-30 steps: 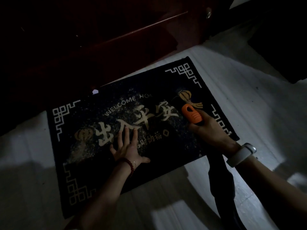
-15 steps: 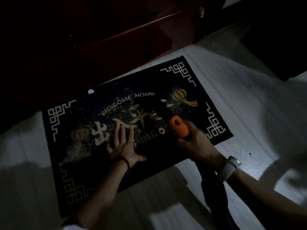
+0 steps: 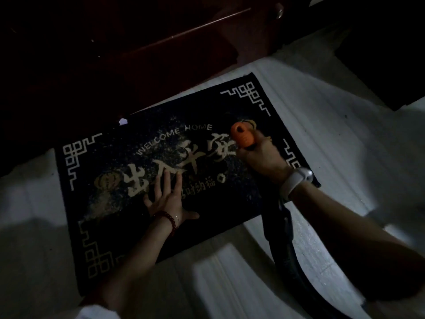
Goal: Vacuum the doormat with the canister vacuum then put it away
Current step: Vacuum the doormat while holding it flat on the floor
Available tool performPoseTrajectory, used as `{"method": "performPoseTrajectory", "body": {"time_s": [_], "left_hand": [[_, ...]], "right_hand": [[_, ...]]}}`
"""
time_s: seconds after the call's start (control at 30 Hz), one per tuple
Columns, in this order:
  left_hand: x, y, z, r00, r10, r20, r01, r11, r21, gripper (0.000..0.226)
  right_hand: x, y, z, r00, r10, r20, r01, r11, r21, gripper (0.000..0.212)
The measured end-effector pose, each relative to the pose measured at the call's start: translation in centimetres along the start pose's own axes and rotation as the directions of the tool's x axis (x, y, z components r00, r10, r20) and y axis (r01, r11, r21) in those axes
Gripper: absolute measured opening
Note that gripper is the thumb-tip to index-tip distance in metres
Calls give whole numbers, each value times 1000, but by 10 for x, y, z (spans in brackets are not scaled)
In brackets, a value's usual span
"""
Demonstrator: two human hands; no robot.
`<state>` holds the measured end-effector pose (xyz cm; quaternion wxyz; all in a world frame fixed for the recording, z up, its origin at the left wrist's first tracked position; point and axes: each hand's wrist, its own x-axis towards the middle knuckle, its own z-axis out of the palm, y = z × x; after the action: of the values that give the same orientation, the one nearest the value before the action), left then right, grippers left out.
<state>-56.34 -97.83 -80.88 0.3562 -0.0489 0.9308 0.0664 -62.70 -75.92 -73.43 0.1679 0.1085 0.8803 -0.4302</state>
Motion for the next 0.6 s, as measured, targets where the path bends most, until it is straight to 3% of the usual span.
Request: {"method": "performPoseTrajectory", "body": {"time_s": [0.1,0.3,0.43,0.6], "left_hand": [[-1,0,-1,1000,7,12,-7,1000,-7,123],[-2,-1,0,1000,9,1,-9,1000,-18,121],[-1,1,-1,1000,5,12,-5,1000,-24,120],[-1,2,-2,1000,0,17,0,1000,-21,120]], "right_hand": [[-16,13,1,999,-2,50,3,999,-36,57],[-18,47,-59,977,151,-153,-147,988,34,50],[-22,51,-49,956,195,-218,-169,977,134,48],[-75,43,-7,992,123,1,-123,990,75,55]]}}
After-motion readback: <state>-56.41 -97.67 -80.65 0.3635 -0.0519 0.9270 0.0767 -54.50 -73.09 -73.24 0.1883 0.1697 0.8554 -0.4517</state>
